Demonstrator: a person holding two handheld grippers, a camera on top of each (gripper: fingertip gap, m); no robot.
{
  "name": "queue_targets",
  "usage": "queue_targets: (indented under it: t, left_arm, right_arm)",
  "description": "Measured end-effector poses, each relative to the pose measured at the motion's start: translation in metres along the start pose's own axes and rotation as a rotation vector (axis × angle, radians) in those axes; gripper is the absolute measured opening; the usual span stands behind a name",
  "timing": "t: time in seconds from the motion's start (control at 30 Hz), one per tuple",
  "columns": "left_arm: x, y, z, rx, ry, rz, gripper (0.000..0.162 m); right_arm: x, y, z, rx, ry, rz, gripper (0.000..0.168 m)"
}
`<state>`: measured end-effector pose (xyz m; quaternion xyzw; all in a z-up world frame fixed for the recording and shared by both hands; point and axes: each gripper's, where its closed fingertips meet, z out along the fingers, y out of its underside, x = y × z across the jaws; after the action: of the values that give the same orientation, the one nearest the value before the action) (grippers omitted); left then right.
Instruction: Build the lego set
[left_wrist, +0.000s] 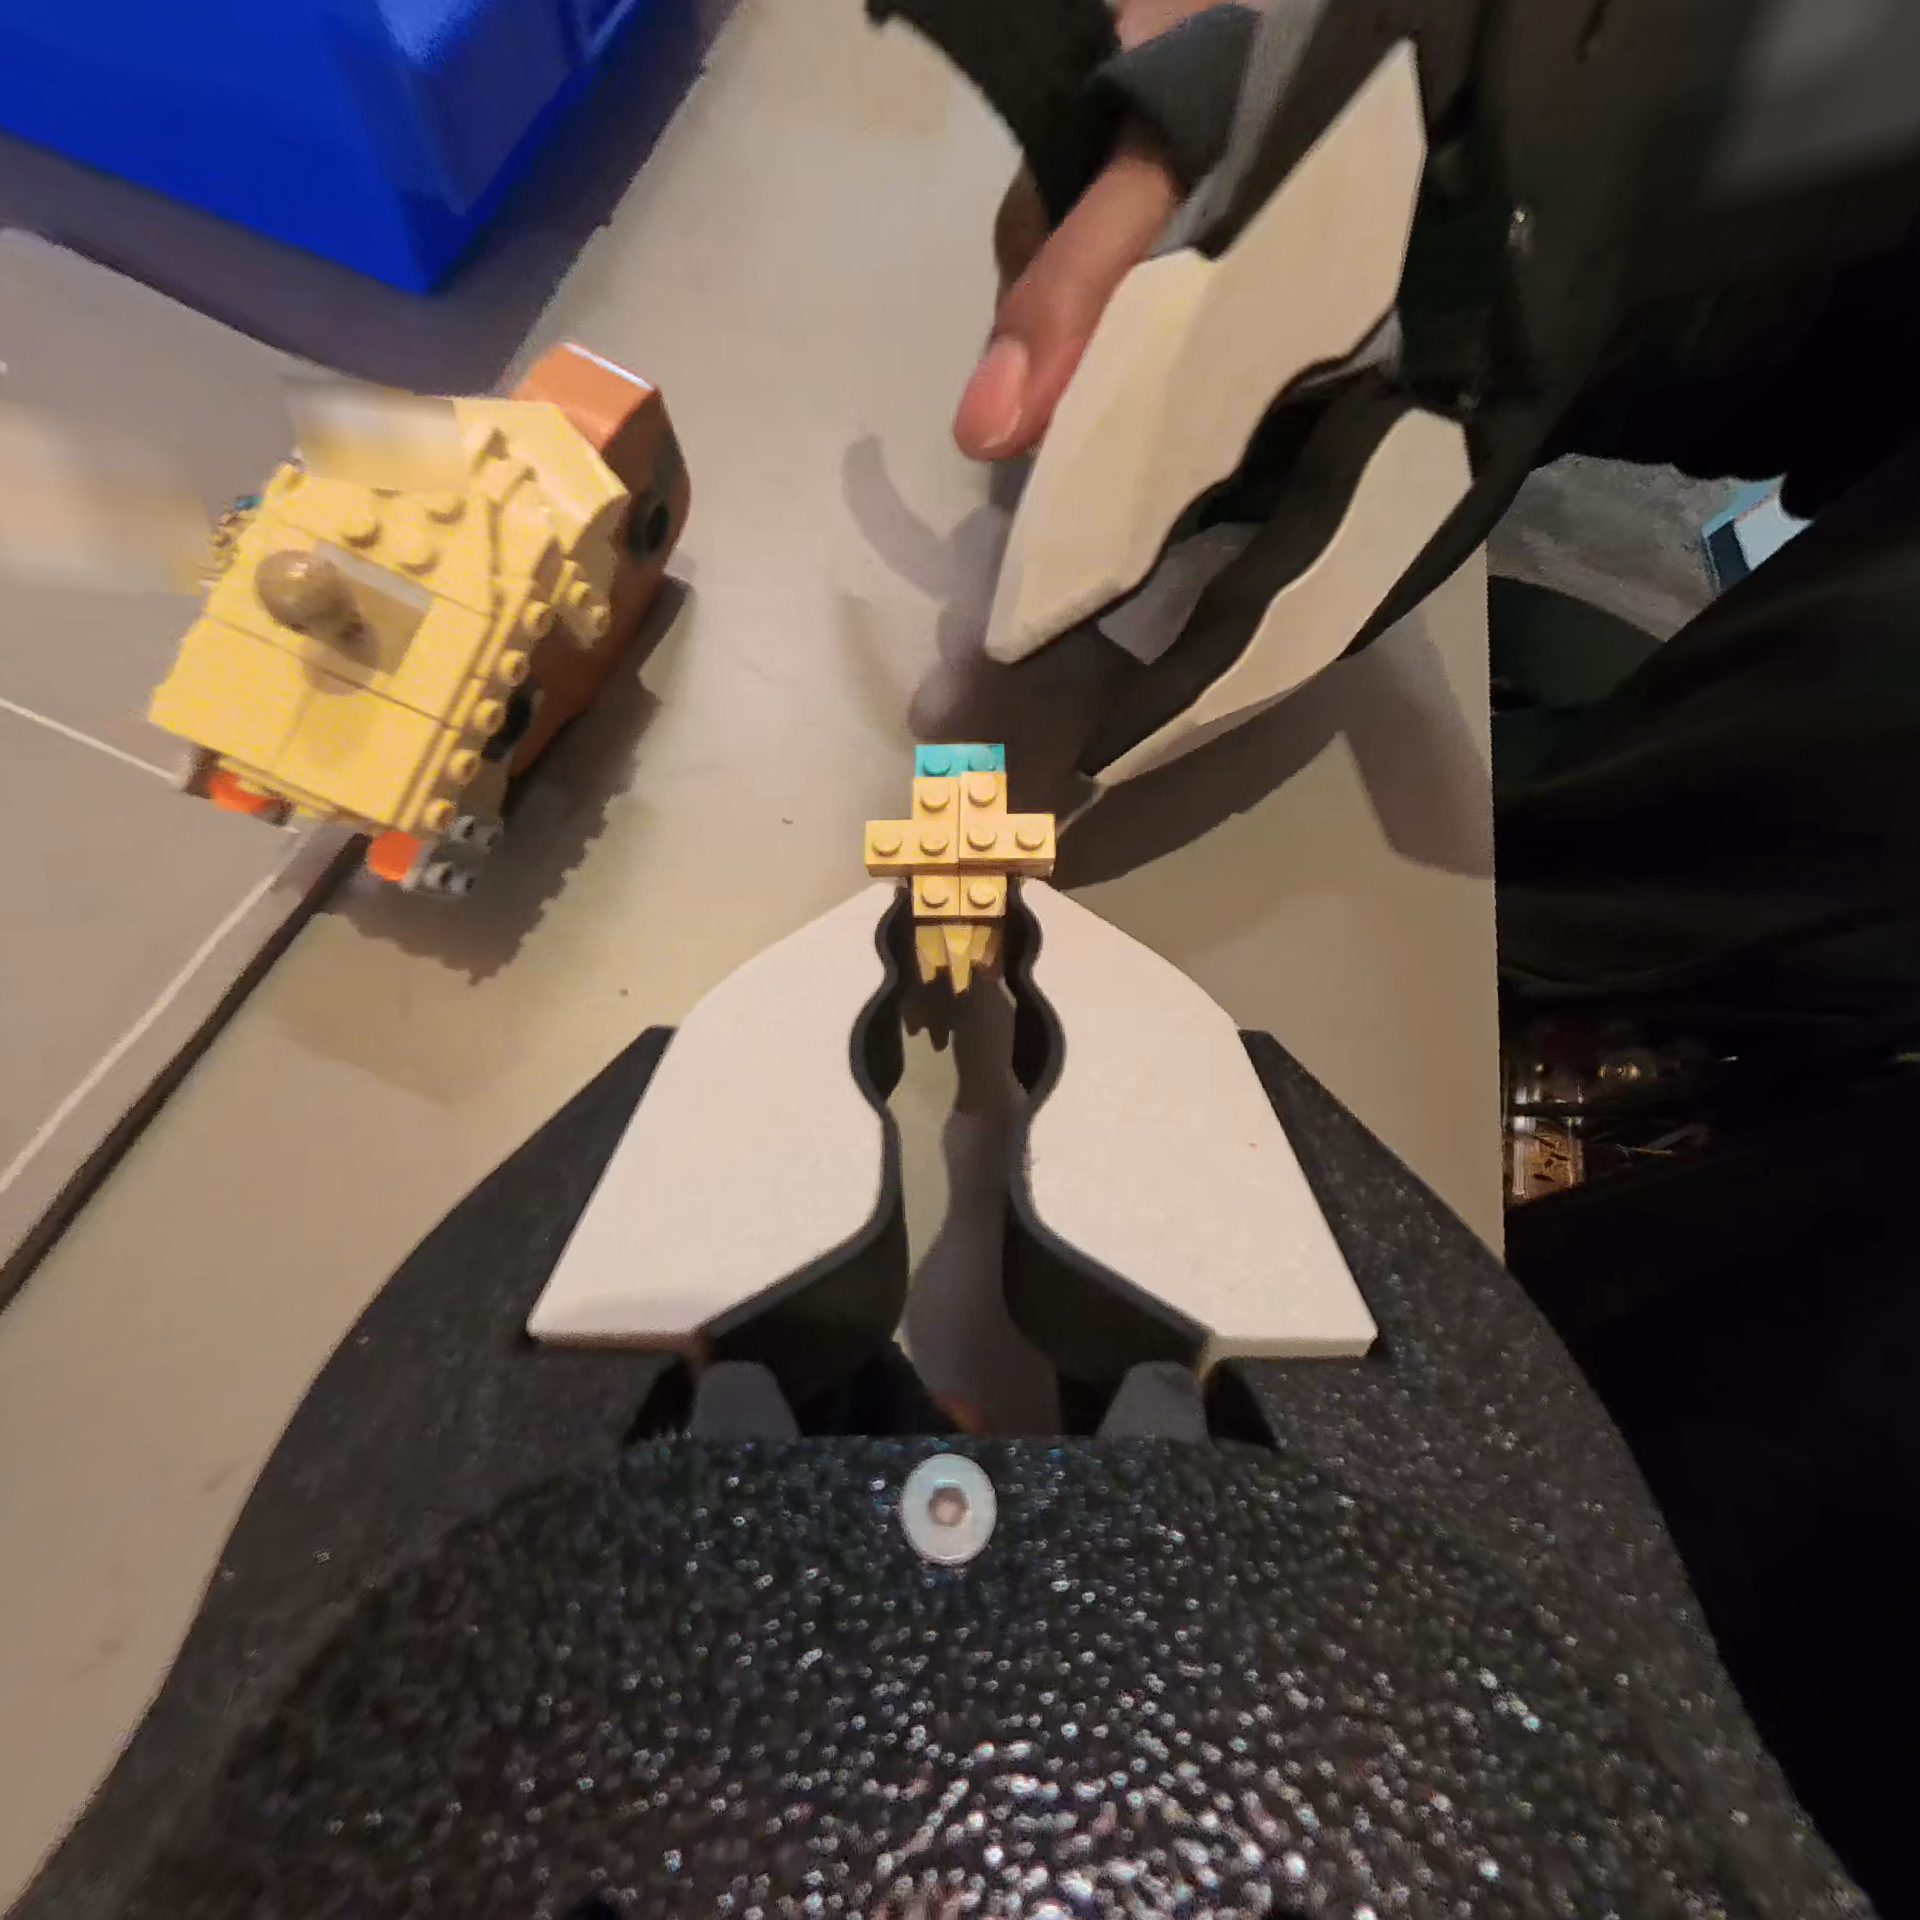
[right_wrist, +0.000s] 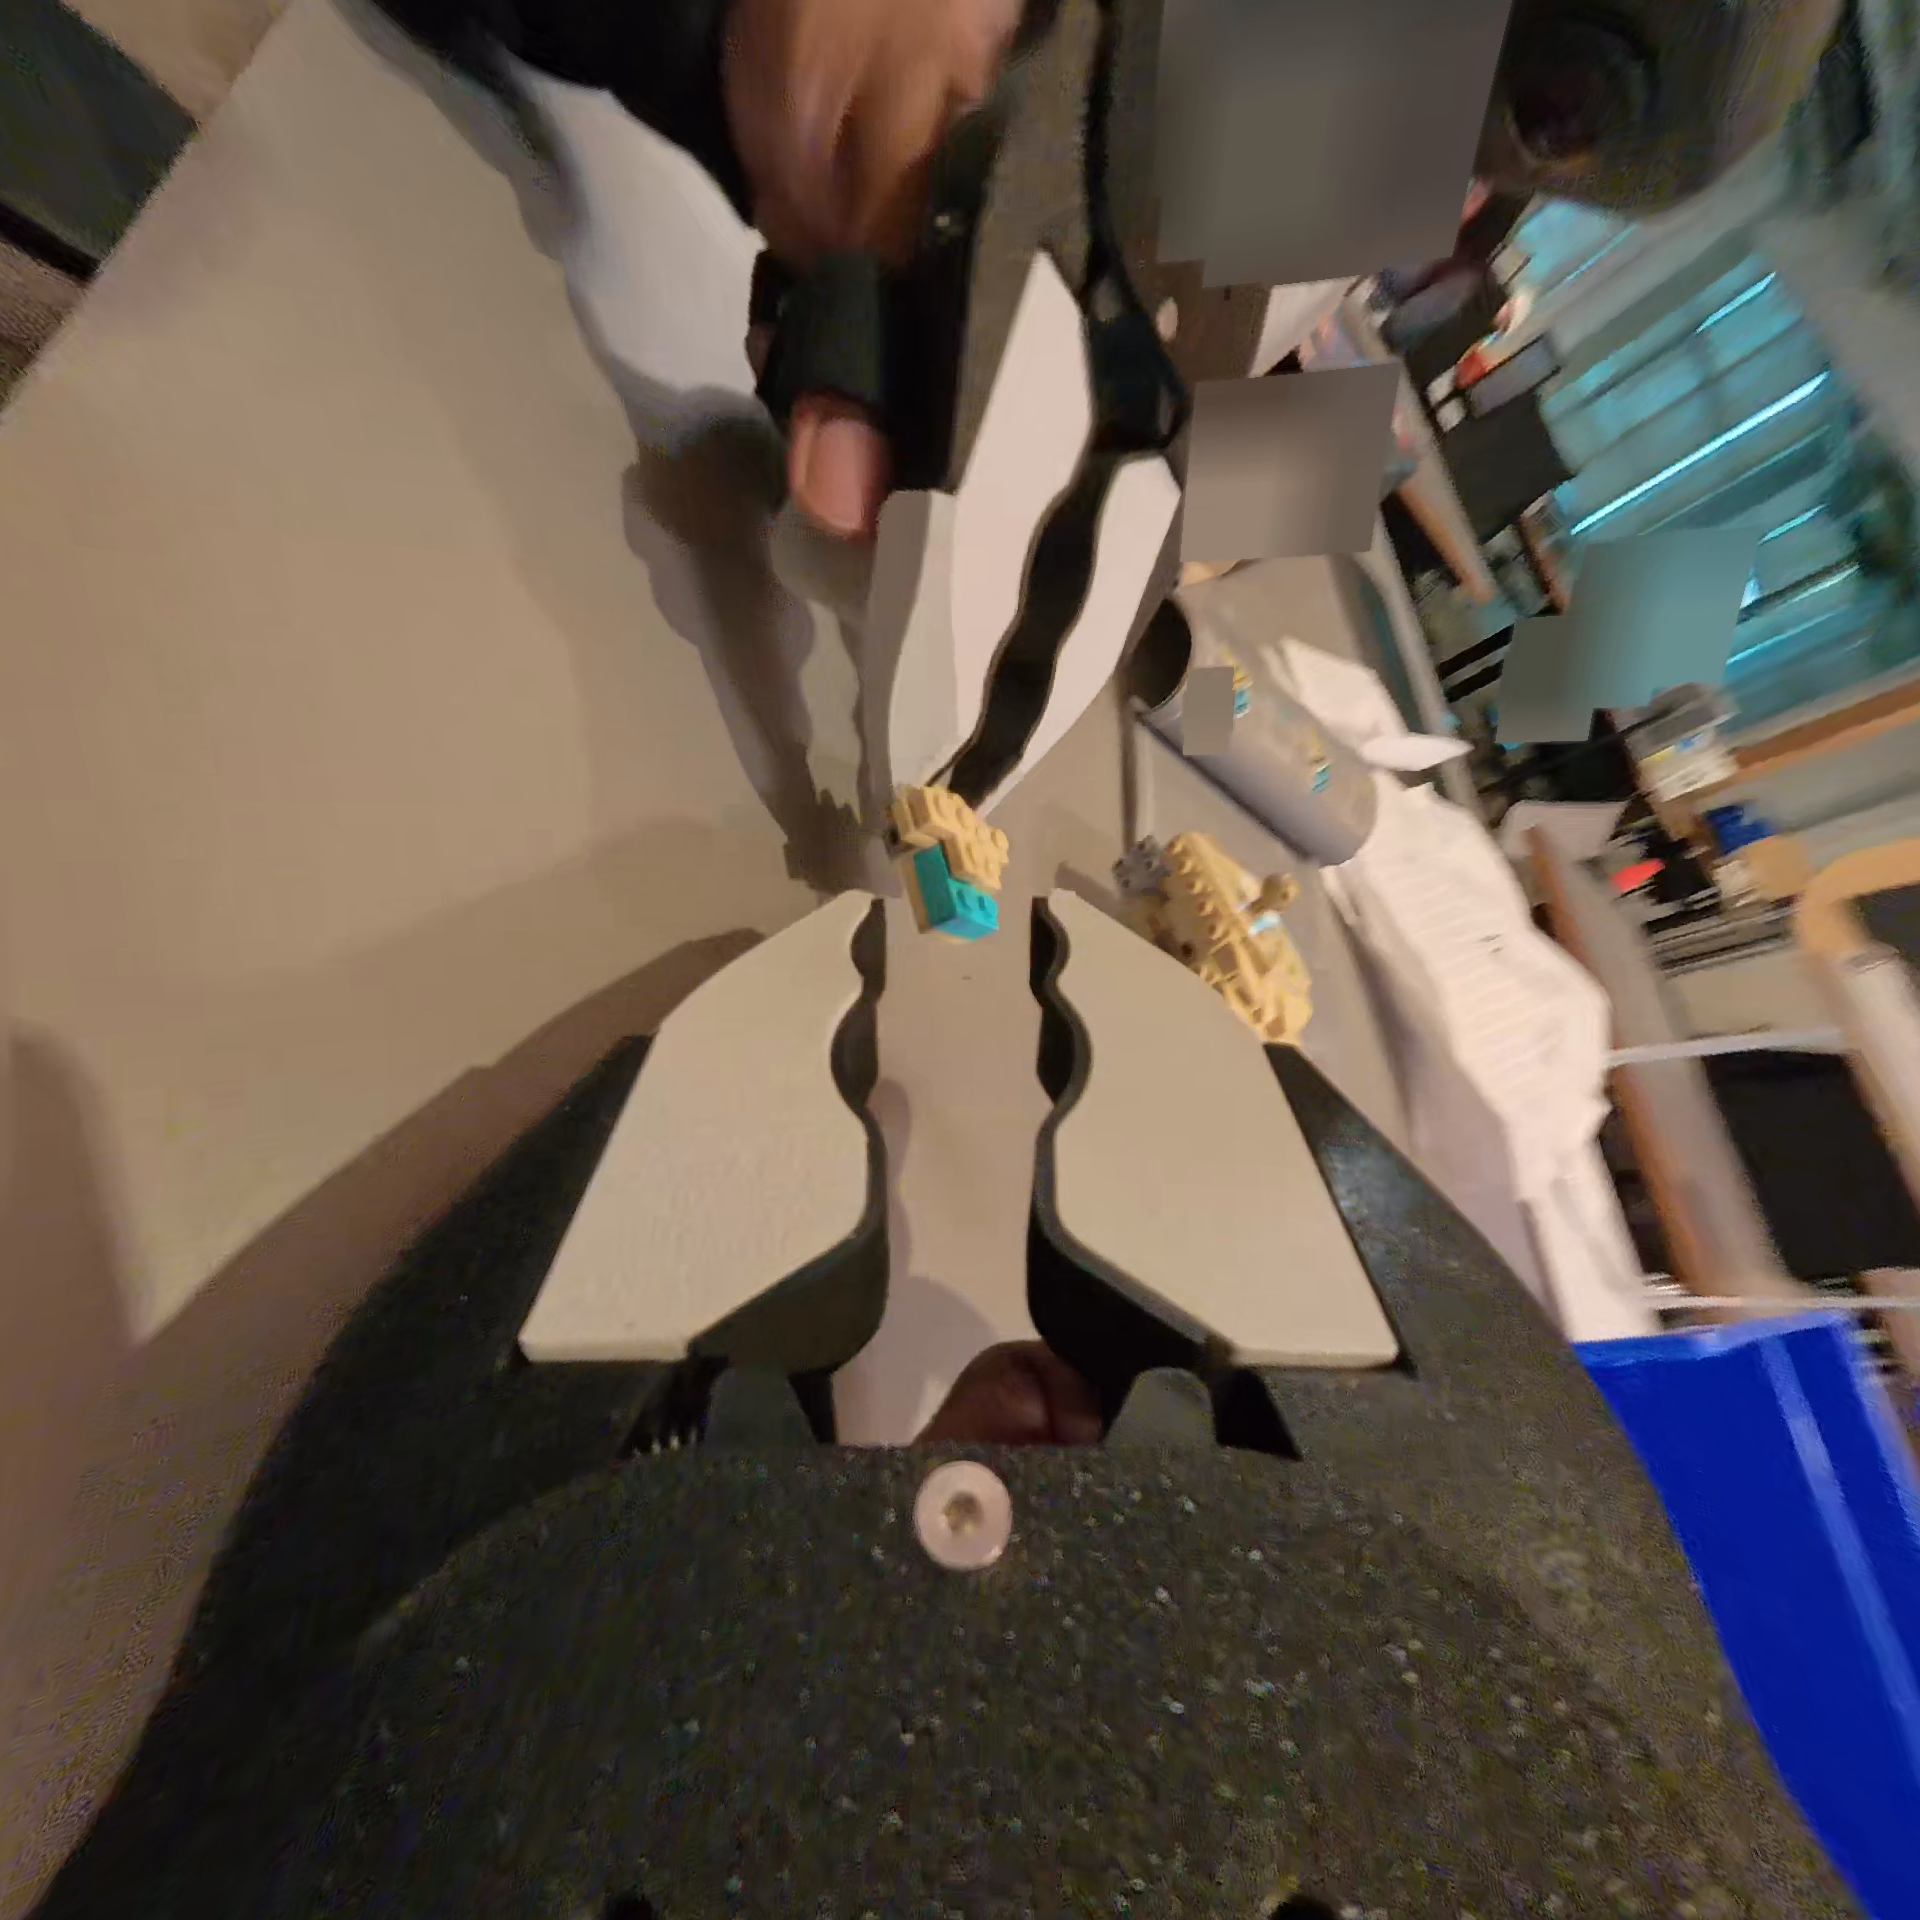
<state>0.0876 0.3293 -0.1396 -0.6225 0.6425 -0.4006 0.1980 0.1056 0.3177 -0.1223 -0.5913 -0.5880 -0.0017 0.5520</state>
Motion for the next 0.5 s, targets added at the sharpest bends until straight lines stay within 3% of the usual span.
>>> queue_targets:
  t: [0.23, 0.5]
  left_arm:
    - [-0.001, -0.009, -0.007, -0.027, -0.043, -0.002, 0.016]
    - [0.004, -0.016, -0.015, -0.036, -0.081, 0.033, 0.016]
  right_arm:
    - [0.015, -0.018, 0.002, 0.017, 0.126, -0.302, 0.029]
    - [0.006, -0.022, 0.012, -0.042, 0.119, -0.426, 0.030]
